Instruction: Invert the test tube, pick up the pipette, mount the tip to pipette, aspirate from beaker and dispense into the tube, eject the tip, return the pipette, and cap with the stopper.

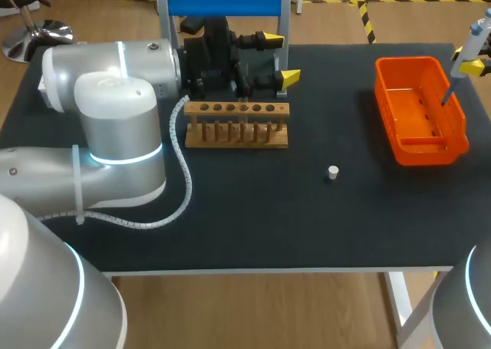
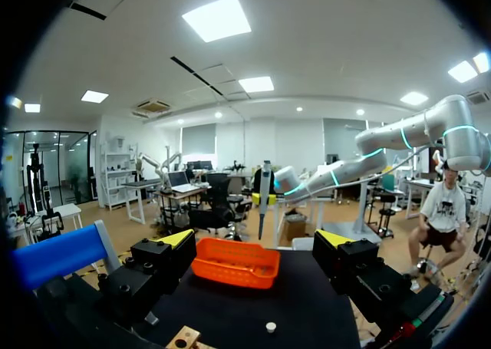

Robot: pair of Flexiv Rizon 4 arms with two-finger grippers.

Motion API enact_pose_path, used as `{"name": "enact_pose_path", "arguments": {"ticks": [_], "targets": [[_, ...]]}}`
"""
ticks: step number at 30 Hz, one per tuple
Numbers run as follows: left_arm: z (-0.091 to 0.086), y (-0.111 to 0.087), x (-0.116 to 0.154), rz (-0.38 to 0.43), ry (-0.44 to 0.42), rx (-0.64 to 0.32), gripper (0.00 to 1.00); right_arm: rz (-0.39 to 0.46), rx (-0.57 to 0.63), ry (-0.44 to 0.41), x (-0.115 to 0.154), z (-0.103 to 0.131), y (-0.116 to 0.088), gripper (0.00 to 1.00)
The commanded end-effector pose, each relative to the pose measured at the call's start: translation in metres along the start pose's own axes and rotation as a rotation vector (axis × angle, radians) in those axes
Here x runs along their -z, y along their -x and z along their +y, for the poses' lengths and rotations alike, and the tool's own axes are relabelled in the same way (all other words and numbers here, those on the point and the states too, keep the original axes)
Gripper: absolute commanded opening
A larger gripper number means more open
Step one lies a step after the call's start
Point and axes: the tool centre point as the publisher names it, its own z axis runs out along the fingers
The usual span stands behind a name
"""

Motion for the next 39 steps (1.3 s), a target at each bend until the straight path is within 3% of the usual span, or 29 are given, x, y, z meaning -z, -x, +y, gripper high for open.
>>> {"name": "enact_pose_path", "arguments": {"ticks": [1,20,31,36,39], "targets": [[0.000,-0.001,-0.001,-0.003,-0.003,-0.001,1.00,0.002,0.000,-0.004,0.000,0.001,0.000,0.00],[0.000,-0.001,-0.001,-0.003,-0.003,-0.001,1.00,0.002,0.000,-0.004,0.000,0.001,0.000,0.00],[0.000,-0.001,-0.001,-0.003,-0.003,-0.001,1.00,-0.036,0.006,-0.013,-0.063,0.024,-0.013,0.00],[0.000,-0.001,-0.001,-0.003,-0.003,-0.001,1.00,-0.029,0.004,0.003,-0.098,0.022,-0.016,0.00],[0.000,-0.001,-0.001,-0.003,-0.003,-0.001,1.00,-0.012,0.023,-0.036,-0.118,0.015,-0.018,0.00]]}}
